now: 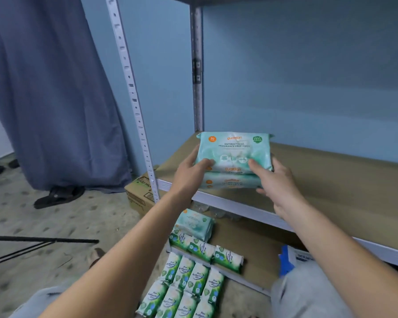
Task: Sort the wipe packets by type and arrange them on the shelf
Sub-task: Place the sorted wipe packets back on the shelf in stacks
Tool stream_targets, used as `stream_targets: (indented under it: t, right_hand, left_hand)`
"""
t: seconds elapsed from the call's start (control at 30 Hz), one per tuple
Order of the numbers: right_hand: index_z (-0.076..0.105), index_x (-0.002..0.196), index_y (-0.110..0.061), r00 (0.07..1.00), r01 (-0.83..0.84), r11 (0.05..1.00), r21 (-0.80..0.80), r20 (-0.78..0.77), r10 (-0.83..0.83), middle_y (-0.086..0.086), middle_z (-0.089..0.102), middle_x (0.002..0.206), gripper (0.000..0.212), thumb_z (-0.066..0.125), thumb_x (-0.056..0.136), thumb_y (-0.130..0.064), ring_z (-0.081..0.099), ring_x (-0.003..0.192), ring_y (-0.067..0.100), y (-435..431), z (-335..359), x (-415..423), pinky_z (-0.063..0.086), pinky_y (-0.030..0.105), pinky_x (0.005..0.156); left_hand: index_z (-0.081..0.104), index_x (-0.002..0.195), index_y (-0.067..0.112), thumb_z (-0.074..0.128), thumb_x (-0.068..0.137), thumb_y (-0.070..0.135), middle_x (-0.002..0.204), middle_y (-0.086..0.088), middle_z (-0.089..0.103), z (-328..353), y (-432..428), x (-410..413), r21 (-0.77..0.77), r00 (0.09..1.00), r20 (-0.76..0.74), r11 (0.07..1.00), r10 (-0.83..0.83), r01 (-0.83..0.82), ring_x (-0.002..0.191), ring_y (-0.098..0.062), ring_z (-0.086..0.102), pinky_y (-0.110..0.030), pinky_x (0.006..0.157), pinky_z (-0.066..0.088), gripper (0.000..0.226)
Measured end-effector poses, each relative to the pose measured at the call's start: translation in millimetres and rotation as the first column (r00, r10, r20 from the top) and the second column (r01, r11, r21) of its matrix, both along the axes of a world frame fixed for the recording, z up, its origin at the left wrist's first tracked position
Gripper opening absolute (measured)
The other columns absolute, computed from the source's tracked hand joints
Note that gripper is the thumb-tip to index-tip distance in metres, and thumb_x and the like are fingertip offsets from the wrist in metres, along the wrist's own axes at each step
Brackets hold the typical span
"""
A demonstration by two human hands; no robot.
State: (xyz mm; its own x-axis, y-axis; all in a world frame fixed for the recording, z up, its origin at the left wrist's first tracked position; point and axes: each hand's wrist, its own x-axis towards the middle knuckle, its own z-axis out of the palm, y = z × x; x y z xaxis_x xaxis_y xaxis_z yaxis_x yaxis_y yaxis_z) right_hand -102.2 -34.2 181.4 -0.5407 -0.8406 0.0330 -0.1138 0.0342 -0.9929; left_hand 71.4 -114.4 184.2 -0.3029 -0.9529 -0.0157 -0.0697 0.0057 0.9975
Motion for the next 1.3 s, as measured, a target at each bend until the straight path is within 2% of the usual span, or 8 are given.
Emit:
stream_targets:
  t: [0.1, 0.3, 0.47, 0.63, 0.77, 0.93, 1.1, 1.3]
  right_hand:
    - [0.064, 0.1, -0.042, 0.999, 0.013, 1.0, 0.022, -0.047, -0.012, -0.018, 0.069, 0.104, 0.007, 0.065, 0.094, -0.043, 0.065, 0.099, 0.008, -13, -11, -24, 0.056, 0.044, 0.092]
    - [0.065, 0.109, -0.037, 0.992, -0.031, 0.99, 0.136, -0.116, 0.047, -0.016, 0.071, 0.105, 0.026, 0.06, 0.092, -0.056, 0.065, 0.095, 0.006, -19, -44, -53, 0.055, 0.035, 0.084]
    - [0.063, 0.11, -0.036, 0.98, -0.074, 0.996, 0.048, -0.181, 0.081, -0.021, 0.07, 0.1, 0.032, 0.06, 0.09, -0.06, 0.066, 0.091, -0.005, -16, -55, -65, 0.047, 0.014, 0.07]
    - [0.057, 0.121, -0.036, 0.989, 0.033, 0.997, -0.065, -0.143, -0.042, -0.024, 0.065, 0.109, 0.042, 0.066, 0.086, -0.056, 0.06, 0.095, -0.014, -13, -80, -70, 0.047, 0.012, 0.076]
    - [0.057, 0.117, -0.039, 0.991, 0.091, 0.99, -0.105, -0.085, -0.1, -0.021, 0.065, 0.112, 0.03, 0.065, 0.09, -0.051, 0.06, 0.1, -0.006, -13, -88, -79, 0.048, 0.02, 0.08]
    - [0.061, 0.099, -0.035, 0.979, 0.076, 0.988, -0.134, -0.177, -0.099, -0.023, 0.069, 0.09, 0.009, 0.057, 0.099, -0.044, 0.063, 0.082, -0.004, -14, -94, -77, 0.047, 0.017, 0.067]
    - [0.067, 0.094, -0.023, 0.963, 0.07, 0.973, -0.22, -0.24, -0.124, -0.003, 0.06, 0.098, 0.016, 0.057, 0.101, -0.033, 0.062, 0.092, 0.016, -16, -104, -80, 0.05, 0.04, 0.083]
    - [0.065, 0.098, -0.025, 0.98, 0.057, 0.973, -0.225, -0.176, -0.098, -0.009, 0.068, 0.096, 0.008, 0.066, 0.096, -0.032, 0.065, 0.091, 0.01, -12, -101, -78, 0.054, 0.033, 0.079]
  left_hand:
    - [0.056, 0.135, 0.05, 0.063, 0.092, 0.025, 0.104, 0.014, 0.075, -6, -12, -22, 0.01, 1.0, -0.002, 1.0, -0.01, 0.01, 0.083, -0.012, 0.074, -0.024, 0.064, 0.058, 0.051]
    - [0.048, 0.146, 0.038, 0.065, 0.096, 0.032, 0.114, 0.012, 0.074, -43, -30, -38, 0.033, 0.992, 0.061, 0.993, -0.113, 0.111, 0.097, -0.012, 0.073, -0.037, 0.092, 0.058, 0.053]
    - [0.053, 0.143, 0.037, 0.06, 0.098, 0.042, 0.11, 0.017, 0.074, -57, -35, -35, -0.107, 0.982, 0.158, 0.987, -0.104, 0.122, 0.098, -0.008, 0.072, -0.039, 0.094, 0.057, 0.045]
    - [0.062, 0.136, 0.034, 0.055, 0.101, 0.043, 0.108, 0.017, 0.074, -71, -33, -28, -0.2, 0.974, 0.227, 0.977, -0.023, 0.069, 0.094, 0.0, 0.07, -0.028, 0.085, 0.056, 0.037]
    - [0.063, 0.134, 0.032, 0.054, 0.101, 0.04, 0.113, 0.017, 0.073, -77, -32, -27, -0.175, 0.982, 0.19, 0.984, 0.005, 0.029, 0.102, -0.004, 0.068, -0.033, 0.091, 0.056, 0.035]
    - [0.063, 0.134, 0.03, 0.054, 0.103, 0.036, 0.115, 0.02, 0.072, -76, -28, -28, -0.193, 0.987, 0.158, 0.981, 0.032, -0.001, 0.109, 0.0, 0.066, -0.034, 0.099, 0.053, 0.034]
    - [0.063, 0.135, 0.026, 0.054, 0.103, 0.034, 0.117, 0.019, 0.071, -78, -29, -23, -0.217, 0.989, 0.141, 0.976, 0.045, -0.013, 0.113, -0.001, 0.065, -0.035, 0.102, 0.052, 0.034]
    - [0.059, 0.138, 0.034, 0.058, 0.101, 0.032, 0.114, 0.017, 0.073, -81, -28, -19, -0.231, 0.988, 0.156, 0.972, 0.003, 0.034, 0.109, -0.003, 0.067, -0.032, 0.096, 0.054, 0.037]
